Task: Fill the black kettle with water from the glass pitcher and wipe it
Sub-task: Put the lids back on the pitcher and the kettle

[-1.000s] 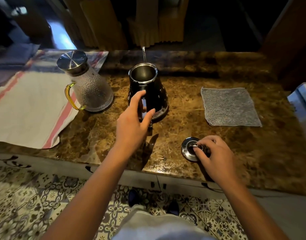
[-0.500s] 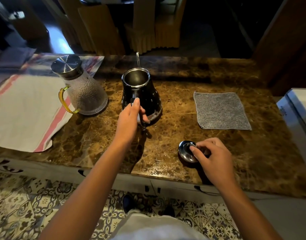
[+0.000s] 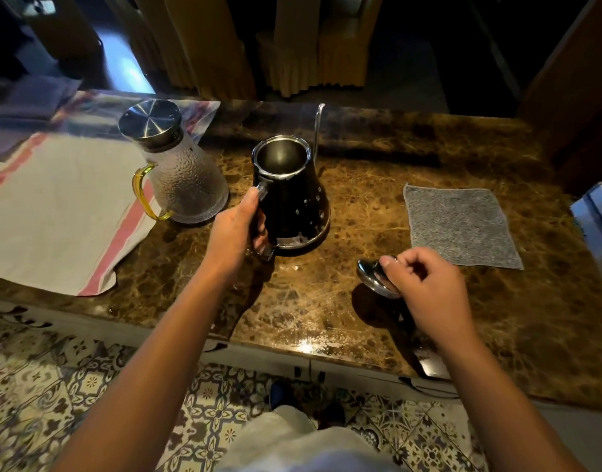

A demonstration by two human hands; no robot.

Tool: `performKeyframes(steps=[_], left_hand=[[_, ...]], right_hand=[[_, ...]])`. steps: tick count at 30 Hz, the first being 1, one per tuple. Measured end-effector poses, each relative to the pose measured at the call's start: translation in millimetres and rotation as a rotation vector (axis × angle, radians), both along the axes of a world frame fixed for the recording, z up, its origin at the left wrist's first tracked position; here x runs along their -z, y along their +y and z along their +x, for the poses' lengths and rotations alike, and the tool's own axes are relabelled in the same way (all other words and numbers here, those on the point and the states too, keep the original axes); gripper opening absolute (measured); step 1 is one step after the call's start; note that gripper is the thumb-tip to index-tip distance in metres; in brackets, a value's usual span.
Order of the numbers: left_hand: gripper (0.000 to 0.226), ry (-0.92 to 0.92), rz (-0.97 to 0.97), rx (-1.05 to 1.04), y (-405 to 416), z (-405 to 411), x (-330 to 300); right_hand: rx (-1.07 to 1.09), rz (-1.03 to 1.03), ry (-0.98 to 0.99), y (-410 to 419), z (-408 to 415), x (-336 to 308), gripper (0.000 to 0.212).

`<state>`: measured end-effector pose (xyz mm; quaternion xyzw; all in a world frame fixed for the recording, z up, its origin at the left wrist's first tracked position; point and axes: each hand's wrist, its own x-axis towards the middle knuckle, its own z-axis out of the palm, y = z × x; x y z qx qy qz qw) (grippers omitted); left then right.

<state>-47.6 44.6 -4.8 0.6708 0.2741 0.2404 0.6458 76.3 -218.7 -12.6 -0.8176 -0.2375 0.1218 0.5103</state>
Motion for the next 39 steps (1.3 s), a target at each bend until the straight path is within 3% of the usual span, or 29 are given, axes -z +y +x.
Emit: performKeyframes(steps=[12, 28, 39], left_hand=[[0.06, -0.081, -0.099, 0.181, 28, 2, 15], [0.059, -0.142, -0.087, 0.236, 27, -1, 14], [0.057, -0.179, -0.067, 0.207, 25, 3, 18]], right_hand=[[0.003, 0.158, -0.298, 112, 26, -92, 0.025], [-0.121, -0.296, -0.745, 202, 28, -93, 0.022], [-0.208, -0.262, -0.887, 205, 28, -77, 0.024]])
